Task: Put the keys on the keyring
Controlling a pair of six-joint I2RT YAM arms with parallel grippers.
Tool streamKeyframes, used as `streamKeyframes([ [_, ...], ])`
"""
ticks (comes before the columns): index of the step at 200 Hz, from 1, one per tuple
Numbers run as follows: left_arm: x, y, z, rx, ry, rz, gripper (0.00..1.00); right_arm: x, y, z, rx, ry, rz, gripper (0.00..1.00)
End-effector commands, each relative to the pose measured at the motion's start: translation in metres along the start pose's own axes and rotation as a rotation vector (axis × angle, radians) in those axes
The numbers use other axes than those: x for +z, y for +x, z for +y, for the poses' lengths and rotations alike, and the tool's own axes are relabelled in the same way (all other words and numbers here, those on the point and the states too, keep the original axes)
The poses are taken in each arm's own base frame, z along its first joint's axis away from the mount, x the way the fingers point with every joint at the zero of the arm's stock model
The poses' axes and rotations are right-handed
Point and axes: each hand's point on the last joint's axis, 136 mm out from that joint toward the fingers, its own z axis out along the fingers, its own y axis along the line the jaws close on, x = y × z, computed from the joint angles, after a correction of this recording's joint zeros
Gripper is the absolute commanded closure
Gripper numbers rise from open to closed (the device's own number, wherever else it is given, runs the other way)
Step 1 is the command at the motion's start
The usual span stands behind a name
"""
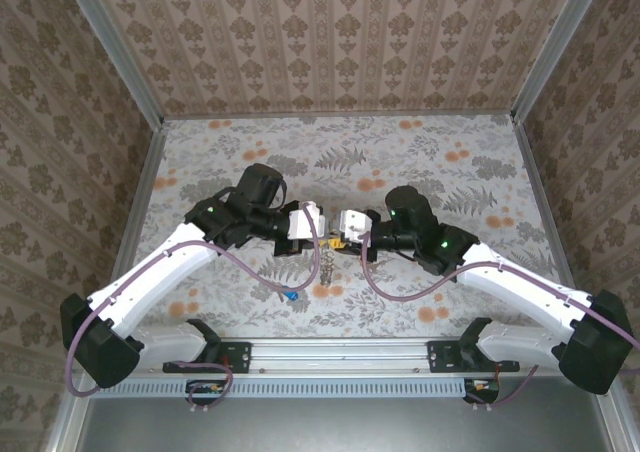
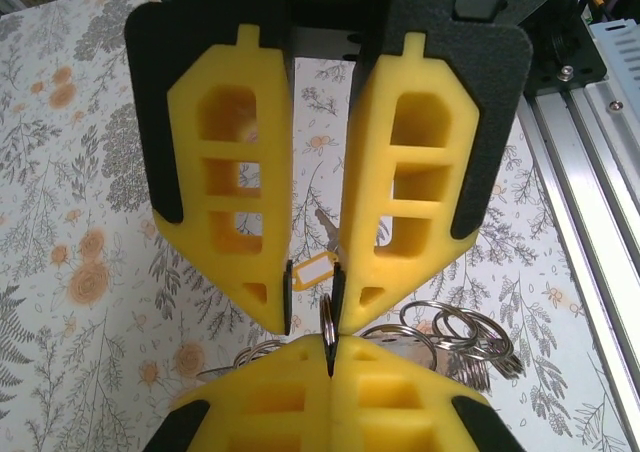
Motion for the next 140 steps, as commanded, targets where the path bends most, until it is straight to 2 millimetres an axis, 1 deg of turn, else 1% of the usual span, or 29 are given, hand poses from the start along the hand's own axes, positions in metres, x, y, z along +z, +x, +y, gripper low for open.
streamKeyframes([
  [1,-0.011,-0.026,-0.001,0.067,-0.006,-0.097,1.00,0.002,0.007,0.001,0.011,0.012,0.006,0.84],
  [9,-0.012,-0.027,-0.001,0.071,-0.011,-0.102,1.00,0.003,0.008,0.002,0.017,0.006,0.010,0.89],
  [17,-0.013,-0.028,-0.001,0.073,-0.015,-0.107,1.00,0.003,0.008,0.003,0.020,0.000,0.009,0.93],
  [33,-0.014,-0.029,0.000,0.076,-0.022,-0.117,1.00,0.004,0.008,0.003,0.030,0.002,0.000,0.94],
  [45,-0.015,-0.030,0.000,0.083,-0.029,-0.129,1.00,0.004,0.006,0.002,0.034,0.007,-0.010,1.00],
  [64,-0.019,-0.031,0.002,0.081,-0.056,-0.151,1.00,0.004,0.003,-0.001,0.054,0.028,-0.039,1.00],
  [73,-0.021,-0.031,0.003,0.073,-0.067,-0.164,0.91,0.002,-0.002,-0.005,0.068,0.047,-0.074,1.00],
  [78,-0.022,-0.032,0.004,0.067,-0.077,-0.173,0.81,0.000,-0.005,-0.007,0.078,0.058,-0.098,1.00],
  [88,-0.025,-0.031,0.005,0.048,-0.087,-0.189,0.65,-0.005,-0.010,-0.013,0.098,0.084,-0.149,1.00],
  [92,-0.028,-0.031,0.005,0.045,-0.093,-0.198,0.60,-0.008,-0.012,-0.015,0.105,0.093,-0.172,1.00],
  [99,-0.030,-0.031,0.005,0.034,-0.097,-0.209,0.54,-0.011,-0.014,-0.018,0.117,0.105,-0.203,1.00],
  [112,-0.034,-0.030,0.005,0.019,-0.100,-0.228,0.52,-0.020,-0.018,-0.024,0.136,0.119,-0.258,1.00],
  [140,-0.035,-0.028,0.006,-0.014,-0.099,-0.238,0.52,-0.038,-0.028,-0.031,0.156,0.136,-0.375,1.00],
])
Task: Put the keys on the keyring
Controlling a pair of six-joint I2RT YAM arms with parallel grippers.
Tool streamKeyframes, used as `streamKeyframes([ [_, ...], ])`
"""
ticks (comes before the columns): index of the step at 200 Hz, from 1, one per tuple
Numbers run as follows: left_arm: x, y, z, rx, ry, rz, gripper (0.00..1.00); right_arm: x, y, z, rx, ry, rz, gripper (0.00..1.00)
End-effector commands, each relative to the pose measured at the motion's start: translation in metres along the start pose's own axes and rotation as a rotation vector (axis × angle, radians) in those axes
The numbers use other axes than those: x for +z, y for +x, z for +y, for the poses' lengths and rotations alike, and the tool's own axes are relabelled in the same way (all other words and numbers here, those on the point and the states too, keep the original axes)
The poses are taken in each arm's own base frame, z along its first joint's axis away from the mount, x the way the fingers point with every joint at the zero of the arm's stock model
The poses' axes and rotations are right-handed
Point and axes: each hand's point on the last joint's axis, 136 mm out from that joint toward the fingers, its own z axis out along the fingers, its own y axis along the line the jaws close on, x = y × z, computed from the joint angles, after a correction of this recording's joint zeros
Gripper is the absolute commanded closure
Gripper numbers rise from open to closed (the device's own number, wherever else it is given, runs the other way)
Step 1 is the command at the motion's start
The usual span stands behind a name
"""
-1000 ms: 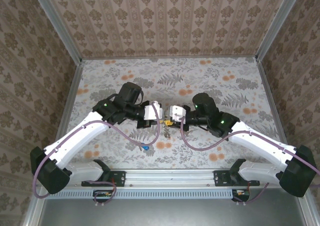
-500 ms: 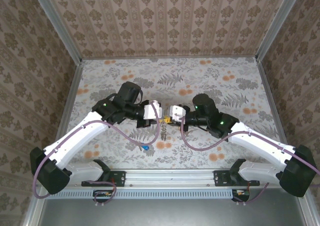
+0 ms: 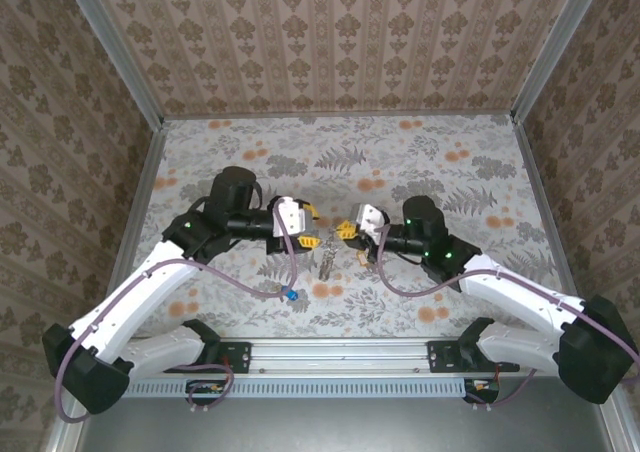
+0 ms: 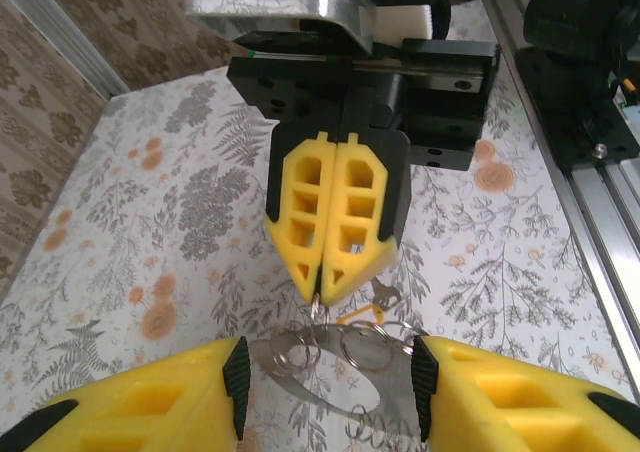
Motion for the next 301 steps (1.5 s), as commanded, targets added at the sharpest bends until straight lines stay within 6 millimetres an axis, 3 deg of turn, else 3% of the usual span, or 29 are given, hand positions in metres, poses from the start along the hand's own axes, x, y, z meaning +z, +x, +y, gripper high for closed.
streamKeyframes([
  [1,-0.001,-0.007,-0.003,-0.034,0.022,-0.058,0.52,-0.020,-0.055,-0.004,-0.014,0.001,-0.238,1.00],
  [83,0.010,-0.021,0.020,-0.138,0.009,-0.144,0.53,-0.028,-0.073,0.001,-0.015,-0.023,-0.372,1.00],
  [174,0.014,-0.031,0.016,-0.160,0.061,-0.192,0.72,-0.026,-0.082,0.003,-0.003,-0.051,-0.419,1.00],
  [301,0.014,-0.036,0.017,-0.124,0.044,-0.214,0.79,-0.021,-0.094,0.004,0.015,-0.076,-0.460,1.00],
])
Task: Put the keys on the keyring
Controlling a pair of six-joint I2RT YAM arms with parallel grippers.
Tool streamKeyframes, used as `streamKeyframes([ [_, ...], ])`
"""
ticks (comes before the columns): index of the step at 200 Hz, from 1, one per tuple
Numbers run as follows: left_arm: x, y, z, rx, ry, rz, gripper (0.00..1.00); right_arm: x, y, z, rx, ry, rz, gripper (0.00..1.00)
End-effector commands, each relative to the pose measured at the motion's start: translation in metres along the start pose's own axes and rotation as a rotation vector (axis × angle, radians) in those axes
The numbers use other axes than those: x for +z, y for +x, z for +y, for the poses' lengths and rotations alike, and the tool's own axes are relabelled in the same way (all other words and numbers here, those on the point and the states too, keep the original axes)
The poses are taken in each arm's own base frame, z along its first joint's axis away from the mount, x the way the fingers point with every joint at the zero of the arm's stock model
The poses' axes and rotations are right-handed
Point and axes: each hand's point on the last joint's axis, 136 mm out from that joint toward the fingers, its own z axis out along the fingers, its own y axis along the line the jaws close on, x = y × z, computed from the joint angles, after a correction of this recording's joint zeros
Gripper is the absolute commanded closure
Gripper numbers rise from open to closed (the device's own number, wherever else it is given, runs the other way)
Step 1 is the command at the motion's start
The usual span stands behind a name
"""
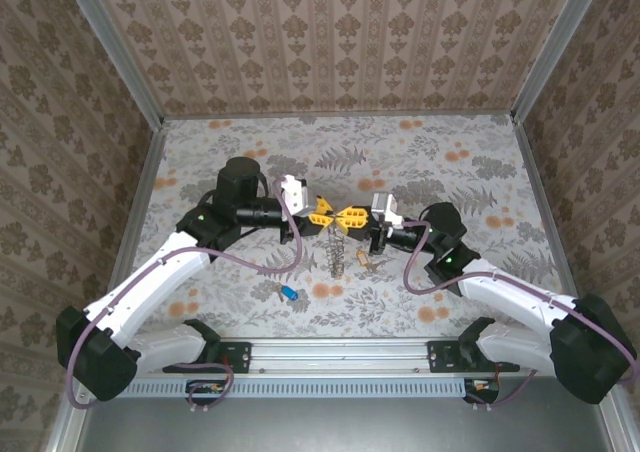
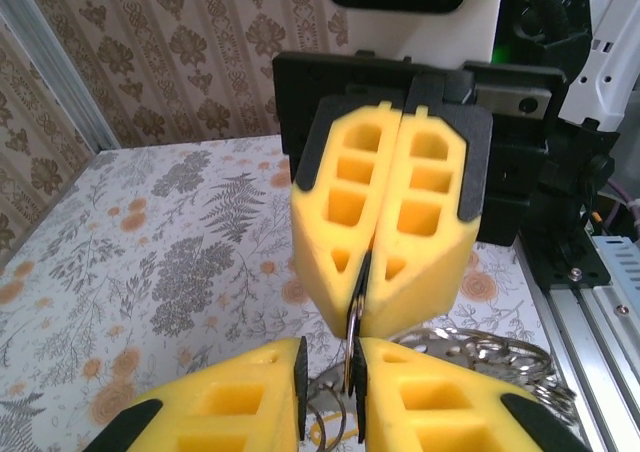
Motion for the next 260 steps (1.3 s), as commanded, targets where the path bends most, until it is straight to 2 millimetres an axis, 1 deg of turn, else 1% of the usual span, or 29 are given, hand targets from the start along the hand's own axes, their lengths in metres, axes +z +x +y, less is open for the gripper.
streamKeyframes([
  [1,-0.001,-0.007,-0.004,0.020,0.014,-0.032,0.79,0.005,-0.024,0.002,-0.023,-0.024,-0.083,1.00],
  [14,0.000,-0.003,-0.005,0.015,0.019,-0.025,0.84,0.007,-0.027,0.001,-0.023,-0.021,-0.095,1.00],
  [23,0.000,-0.001,-0.005,0.015,0.021,-0.020,0.84,0.007,-0.028,-0.001,-0.023,-0.013,-0.102,1.00],
  [31,0.000,0.001,-0.005,0.013,0.021,-0.012,0.83,0.007,-0.028,-0.002,-0.023,-0.009,-0.105,1.00],
  [50,-0.003,0.002,-0.004,0.003,0.010,-0.009,0.75,0.007,-0.028,-0.002,-0.021,-0.008,-0.102,1.00],
  [72,-0.009,0.005,-0.003,-0.005,0.004,-0.002,0.75,0.006,-0.027,-0.002,-0.020,-0.004,-0.101,1.00],
  [112,-0.013,0.008,-0.005,-0.005,0.013,0.009,0.82,0.006,-0.028,-0.002,-0.018,-0.002,-0.104,1.00],
  [130,-0.012,0.005,-0.007,0.001,0.032,-0.010,0.91,0.007,-0.027,-0.002,-0.015,-0.010,-0.099,1.00],
  [137,-0.012,0.002,-0.007,0.006,0.036,-0.020,0.91,0.008,-0.026,-0.001,-0.014,-0.013,-0.097,1.00],
  [146,-0.012,0.000,-0.007,0.009,0.037,-0.032,0.90,0.009,-0.026,-0.001,-0.012,-0.019,-0.095,1.00],
  [156,-0.011,-0.003,-0.006,0.011,0.034,-0.047,0.83,0.009,-0.025,0.000,-0.011,-0.021,-0.094,1.00],
  [161,-0.011,-0.004,-0.006,0.011,0.032,-0.051,0.82,0.010,-0.025,-0.001,-0.011,-0.020,-0.094,1.00],
  [179,-0.010,-0.005,-0.007,0.013,0.041,-0.055,0.82,0.010,-0.027,0.000,-0.012,-0.020,-0.099,1.00],
  [216,-0.009,0.002,-0.010,0.001,0.054,-0.044,0.83,0.011,-0.029,-0.001,-0.013,-0.016,-0.106,1.00],
  [239,-0.009,0.005,-0.011,-0.005,0.055,-0.034,0.78,0.010,-0.031,-0.001,-0.012,-0.012,-0.113,1.00],
  [260,-0.009,0.009,-0.014,-0.007,0.061,-0.019,0.77,0.010,-0.032,-0.001,-0.010,-0.013,-0.115,1.00],
])
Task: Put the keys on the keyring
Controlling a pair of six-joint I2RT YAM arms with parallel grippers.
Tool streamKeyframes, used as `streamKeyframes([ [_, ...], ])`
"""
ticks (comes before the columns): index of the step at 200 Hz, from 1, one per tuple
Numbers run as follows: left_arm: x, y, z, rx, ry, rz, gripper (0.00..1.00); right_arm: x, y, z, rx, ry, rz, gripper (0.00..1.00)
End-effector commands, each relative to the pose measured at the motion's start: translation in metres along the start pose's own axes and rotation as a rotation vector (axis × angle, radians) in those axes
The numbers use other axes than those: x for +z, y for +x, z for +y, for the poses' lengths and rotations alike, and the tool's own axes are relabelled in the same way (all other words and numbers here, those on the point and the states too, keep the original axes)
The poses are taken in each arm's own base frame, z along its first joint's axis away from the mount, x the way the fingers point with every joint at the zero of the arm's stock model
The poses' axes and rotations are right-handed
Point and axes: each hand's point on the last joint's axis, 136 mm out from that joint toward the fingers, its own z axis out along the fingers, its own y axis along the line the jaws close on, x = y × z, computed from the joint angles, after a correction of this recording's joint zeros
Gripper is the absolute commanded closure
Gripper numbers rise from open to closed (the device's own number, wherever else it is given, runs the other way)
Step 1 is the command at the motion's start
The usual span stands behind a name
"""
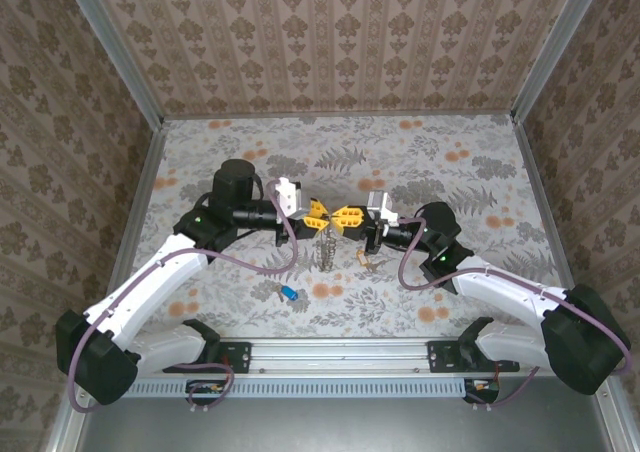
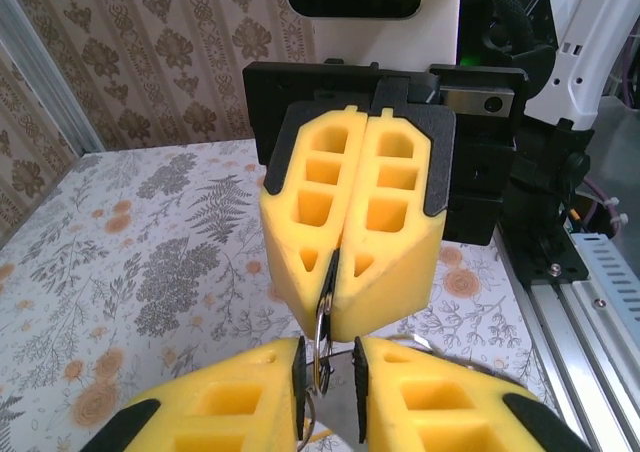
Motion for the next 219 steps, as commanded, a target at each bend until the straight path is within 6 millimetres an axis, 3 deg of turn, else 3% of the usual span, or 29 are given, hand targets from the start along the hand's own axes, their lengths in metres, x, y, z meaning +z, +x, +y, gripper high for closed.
streamKeyframes([
  [1,-0.001,0.002,-0.009,0.002,0.031,-0.001,0.77,0.004,-0.034,0.000,-0.050,-0.006,-0.100,1.00],
  [38,0.000,0.001,-0.010,-0.001,0.040,-0.011,0.87,0.004,-0.033,0.000,-0.046,-0.009,-0.098,1.00],
  [60,-0.001,-0.004,-0.007,0.014,0.029,-0.020,1.00,0.005,-0.031,0.003,-0.046,-0.026,-0.087,1.00],
  [113,-0.005,-0.016,-0.004,0.051,0.002,-0.032,1.00,0.003,-0.003,0.013,-0.117,-0.058,0.075,1.00],
  [124,-0.005,-0.015,-0.004,0.077,-0.009,-0.019,1.00,0.000,0.003,0.014,-0.150,-0.056,0.120,0.90],
  [149,-0.003,-0.006,-0.015,0.180,-0.008,0.006,1.00,-0.012,0.015,0.020,-0.241,-0.086,0.251,0.79],
  [174,-0.004,-0.008,-0.019,0.240,-0.026,-0.028,1.00,-0.021,0.017,0.023,-0.298,-0.103,0.338,0.71],
  [219,0.000,-0.003,-0.026,0.266,0.009,0.012,1.00,-0.024,0.012,0.028,-0.316,-0.135,0.354,0.69],
])
